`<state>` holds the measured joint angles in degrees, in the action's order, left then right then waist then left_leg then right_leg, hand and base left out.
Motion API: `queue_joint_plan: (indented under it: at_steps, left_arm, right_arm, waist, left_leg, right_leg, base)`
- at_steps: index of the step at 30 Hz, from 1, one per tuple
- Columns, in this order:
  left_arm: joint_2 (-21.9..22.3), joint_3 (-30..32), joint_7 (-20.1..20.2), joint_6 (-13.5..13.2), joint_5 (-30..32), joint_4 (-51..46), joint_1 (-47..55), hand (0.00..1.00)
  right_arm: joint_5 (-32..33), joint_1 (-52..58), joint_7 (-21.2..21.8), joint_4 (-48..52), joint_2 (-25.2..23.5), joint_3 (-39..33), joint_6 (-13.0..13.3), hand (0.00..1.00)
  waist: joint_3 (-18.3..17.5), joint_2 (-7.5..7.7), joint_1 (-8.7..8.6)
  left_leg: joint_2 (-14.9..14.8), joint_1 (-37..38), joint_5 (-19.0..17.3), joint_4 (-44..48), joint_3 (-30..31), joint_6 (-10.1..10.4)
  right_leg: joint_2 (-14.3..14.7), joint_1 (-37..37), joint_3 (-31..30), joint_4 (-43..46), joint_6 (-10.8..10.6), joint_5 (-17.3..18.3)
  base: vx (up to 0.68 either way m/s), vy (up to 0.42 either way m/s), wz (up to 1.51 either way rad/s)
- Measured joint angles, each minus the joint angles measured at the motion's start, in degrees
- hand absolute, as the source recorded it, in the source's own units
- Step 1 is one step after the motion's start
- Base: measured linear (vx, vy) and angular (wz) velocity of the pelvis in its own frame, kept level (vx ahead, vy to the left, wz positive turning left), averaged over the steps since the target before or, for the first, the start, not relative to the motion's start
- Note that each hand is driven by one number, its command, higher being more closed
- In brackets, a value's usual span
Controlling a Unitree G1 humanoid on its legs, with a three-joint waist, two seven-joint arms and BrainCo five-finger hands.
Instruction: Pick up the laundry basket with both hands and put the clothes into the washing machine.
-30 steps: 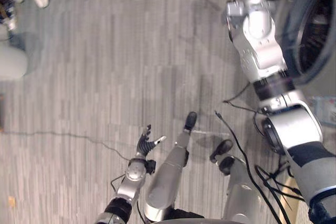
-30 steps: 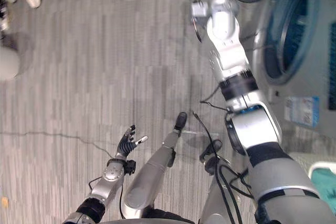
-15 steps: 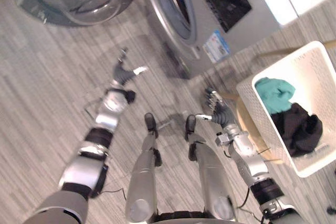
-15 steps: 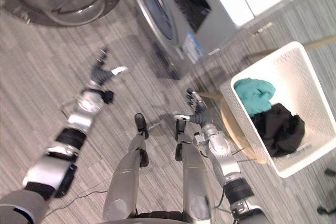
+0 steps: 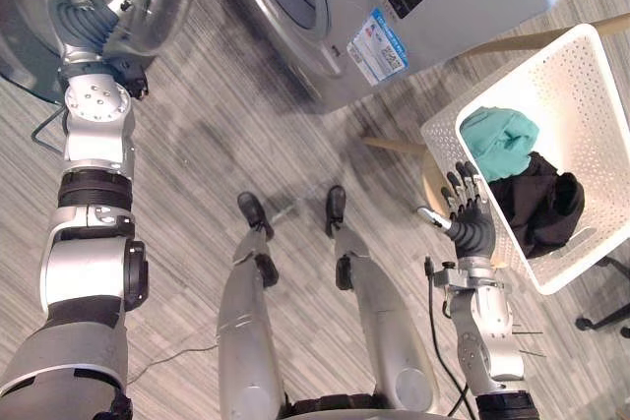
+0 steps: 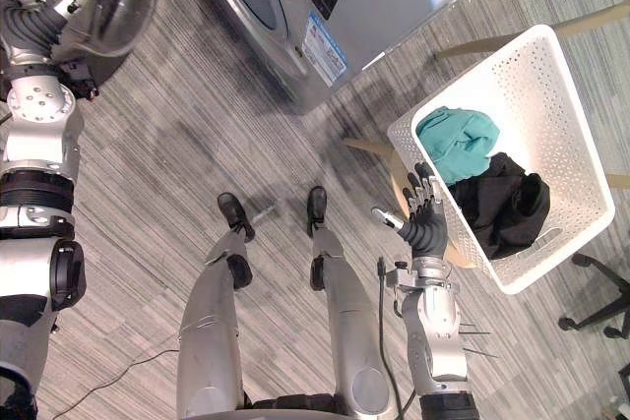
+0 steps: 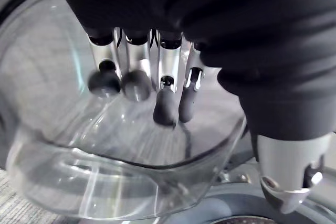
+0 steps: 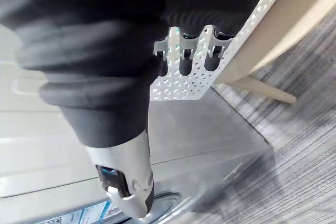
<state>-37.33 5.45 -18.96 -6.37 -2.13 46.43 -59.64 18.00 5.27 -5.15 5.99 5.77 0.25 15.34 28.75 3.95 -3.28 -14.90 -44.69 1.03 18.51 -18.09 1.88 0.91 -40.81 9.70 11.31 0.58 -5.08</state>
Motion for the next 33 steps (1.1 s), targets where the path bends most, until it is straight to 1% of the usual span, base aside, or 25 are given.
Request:
queue_joint_plan:
  at_steps: [2,4,6,7,9,10,12,13,14,15,17,18,20,23,25,27,28,29,31,32,33]
  left_arm:
    - [0.3,0.0,0.0,0.8,0.1,0.0,0.0,0.00]
    - [1.0,0.1,-0.1,1.1,0.5,-0.8,0.6,0.00]
    - [2.6,0.4,-0.2,1.1,0.6,-3.3,2.6,0.00]
    - [4.6,-0.1,-0.2,1.1,0.6,-6.6,6.3,0.00]
    - [6.8,-1.2,-0.2,1.0,0.6,-11.2,12.1,0.00]
    - [9.3,-1.6,-0.4,0.7,0.6,-14.9,17.3,0.00]
    - [14.1,-3.4,-0.3,0.2,1.2,-18.6,24.7,0.00]
    - [17.6,-4.3,-0.1,-0.3,2.1,-19.8,29.6,0.00]
    - [20.5,-5.5,0.1,-0.5,2.9,-19.8,34.7,0.00]
    - [21.9,-5.8,0.1,-0.5,3.0,-19.8,37.3,0.00]
    - [26.0,-6.0,0.8,-0.5,3.0,-19.6,47.7,0.00]
    - [26.6,-6.0,1.3,-0.6,3.4,-19.2,50.2,0.00]
    - [27.7,-5.9,2.8,-0.6,5.2,-15.2,57.3,0.00]
    - [27.8,-5.5,4.3,-0.6,6.4,-11.7,62.3,0.00]
    - [28.2,-4.8,5.4,-0.5,7.5,-7.7,65.3,0.00]
    - [28.3,-4.7,6.0,-0.5,8.1,-5.1,66.5,0.00]
    - [28.4,-4.7,6.4,-0.3,9.0,-3.8,67.2,0.00]
    - [28.6,-4.7,6.4,-0.3,9.5,-3.5,67.6,0.00]
    - [29.6,-4.7,6.5,-0.2,9.7,-2.3,68.3,0.00]
    - [29.9,-4.7,6.4,-0.2,9.7,-1.8,68.3,0.00]
    - [30.0,-4.7,6.5,-0.1,9.8,-1.7,68.4,0.00]
  right_arm:
    - [0.0,1.2,0.0,0.1,-0.3,-0.1,0.0,0.00]
    - [0.0,2.0,0.1,0.2,-1.0,-0.1,0.0,0.00]
    - [0.0,2.0,0.2,0.2,-1.0,-0.1,0.0,0.00]
    - [0.0,2.0,0.2,0.3,-0.9,0.0,-0.1,0.00]
    - [0.0,2.0,0.2,0.2,-1.0,0.2,-0.1,0.00]
    - [-0.3,2.0,0.0,0.1,-0.9,0.2,-0.1,0.00]
    - [-0.7,2.1,-0.4,-0.3,-1.0,0.2,-0.4,0.00]
    - [-1.7,2.2,-1.0,-1.4,-1.0,0.1,-0.5,0.00]
    - [-3.5,2.1,-1.3,-4.3,-1.0,-0.2,-0.7,0.00]
    - [-4.2,2.1,-1.4,-6.5,-1.0,-0.4,-0.8,0.00]
    - [-7.2,1.8,-2.3,-16.4,-1.1,-1.9,-3.1,0.00]
    - [-7.5,1.8,-2.4,-18.9,-1.2,-2.5,-3.6,0.00]
    - [-9.4,1.9,-2.4,-26.7,-1.0,-5.2,-5.4,0.00]
    - [-11.0,2.0,-2.4,-30.3,-0.8,-6.5,-5.9,0.00]
    - [-12.3,1.9,-2.3,-32.4,-0.8,-6.8,-6.1,0.00]
    - [-13.7,1.9,-2.3,-33.6,-0.9,-6.8,-6.5,0.00]
    - [-14.1,1.9,-2.4,-34.8,-0.9,-7.0,-6.9,0.00]
    - [-14.1,1.9,-2.4,-35.2,-0.9,-7.0,-7.0,0.00]
    - [-14.1,2.0,-2.4,-35.8,-0.8,-7.1,-7.0,0.00]
    - [-14.1,1.5,-2.4,-35.6,-0.8,-7.0,-7.1,0.00]
    - [-14.1,1.5,-2.4,-35.1,-0.9,-6.8,-7.3,0.00]
  waist:
    - [0.0,0.07,0.59]
    - [0.0,0.07,0.87]
    - [0.0,0.07,0.88]
    - [0.0,0.09,1.43]
    - [0.0,0.16,1.70]
    - [0.0,0.16,1.90]
    - [-0.1,0.11,2.27]
    - [-0.8,0.16,2.33]
    - [-2.5,0.12,2.29]
    - [-3.5,0.14,2.21]
    - [-6.7,-0.31,2.12]
    - [-7.5,-0.63,2.07]
    - [-11.2,-2.43,1.80]
    - [-14.3,-3.91,1.74]
    - [-16.4,-4.95,1.34]
    - [-17.3,-5.22,1.08]
    - [-17.8,-5.12,1.08]
    - [-17.8,-5.11,1.08]
    - [-18.0,-5.04,0.89]
    - [-18.0,-5.04,0.85]
    - [-18.0,-5.02,0.73]
  left_leg:
    - [0.0,0.0,-0.1,0.7,0.5,-0.2]
    - [0.3,0.7,-0.1,1.9,0.4,-0.2]
    - [0.8,2.0,-0.2,2.1,0.4,-0.2]
    - [1.2,4.2,-0.8,2.3,0.3,-0.1]
    - [1.4,6.8,-1.6,2.6,0.2,-0.2]
    - [1.7,9.0,-2.5,3.1,0.1,0.0]
    - [1.8,12.4,-3.9,3.6,-0.1,-0.1]
    - [2.1,14.4,-4.5,3.5,-0.3,0.1]
    - [2.8,15.7,-4.5,2.7,-0.4,0.1]
    - [3.2,16.4,-4.4,2.1,-0.5,0.1]
    - [4.4,20.6,-4.4,-0.6,-1.1,0.1]
    - [4.7,21.8,-4.3,-1.2,-1.2,0.1]
    - [5.2,25.6,-4.1,-3.6,-1.9,0.4]
    - [5.6,29.5,-4.1,-6.0,-2.8,0.4]
    - [6.0,34.0,-3.9,-9.0,-4.7,0.7]
    - [6.1,37.0,-3.7,-10.8,-6.8,0.9]
    - [6.4,38.9,-3.5,-12.2,-8.7,1.0]
    - [6.6,39.8,-3.4,-12.9,-9.5,1.1]
    - [6.9,42.4,-3.4,-14.0,-13.1,1.1]
    - [6.6,43.0,-3.5,-14.1,-14.5,1.1]
    - [6.3,43.5,-3.6,-14.2,-15.9,1.0]
  right_leg:
    - [-0.3,0.0,0.7,1.6,-0.1,0.7]
    - [-1.5,0.2,2.0,5.4,0.1,3.5]
    - [-2.4,1.1,2.8,7.9,0.2,5.4]
    - [-3.0,2.8,3.1,9.7,0.3,7.0]
    - [-3.6,4.9,3.1,11.1,0.0,8.2]
    - [-4.0,6.9,3.0,11.9,-0.1,9.4]
    - [-4.4,10.0,2.7,13.0,-0.3,10.7]
    - [-4.7,11.8,2.5,13.2,-0.5,11.4]
    - [-5.1,12.6,2.4,13.3,-0.7,11.9]
    - [-5.2,13.0,2.1,13.3,-0.9,12.2]
    - [-5.5,16.1,1.2,11.6,-1.3,12.4]
    - [-5.5,17.2,1.1,10.9,-1.3,12.4]
    - [-5.3,20.9,0.6,8.1,-1.8,12.0]
    - [-4.7,24.4,-0.6,5.2,-2.4,11.0]
    - [-4.2,27.9,-2.3,2.2,-2.8,9.9]
    - [-3.8,29.8,-4.3,0.1,-3.1,8.9]
    - [-3.3,30.3,-6.0,-0.7,-3.2,8.3]
    - [-3.0,30.7,-7.0,-1.2,-3.3,7.9]
    - [-2.5,30.5,-10.7,-1.6,-3.7,6.9]
    - [-2.6,30.2,-10.8,-2.0,-3.6,6.6]
    - [-3.3,30.0,-9.2,-1.9,-2.6,8.2]
  base:
    - [0.08,-0.001,0.15]
    - [0.10,-0.008,0.42]
    - [0.08,-0.014,0.44]
    - [0.07,-0.010,0.30]
    - [0.05,-0.003,0.18]
    - [0.04,0.004,0.09]
    - [0.05,0.002,0.05]
    - [0.05,-0.010,0.05]
    - [0.06,-0.014,0.06]
    - [0.13,-0.018,0.03]
    - [0.18,-0.017,-0.06]
    - [0.12,-0.005,-0.09]
    - [0.16,-0.007,-0.11]
    - [0.14,-0.004,-0.24]
    - [0.10,0.014,-0.37]
    - [0.05,0.028,-0.58]
    - [0.03,0.040,-0.70]
    - [0.00,0.070,-0.82]
    - [-0.02,0.042,-0.91]
    - [-0.03,-0.016,-0.73]
    - [-0.04,-0.008,-0.85]
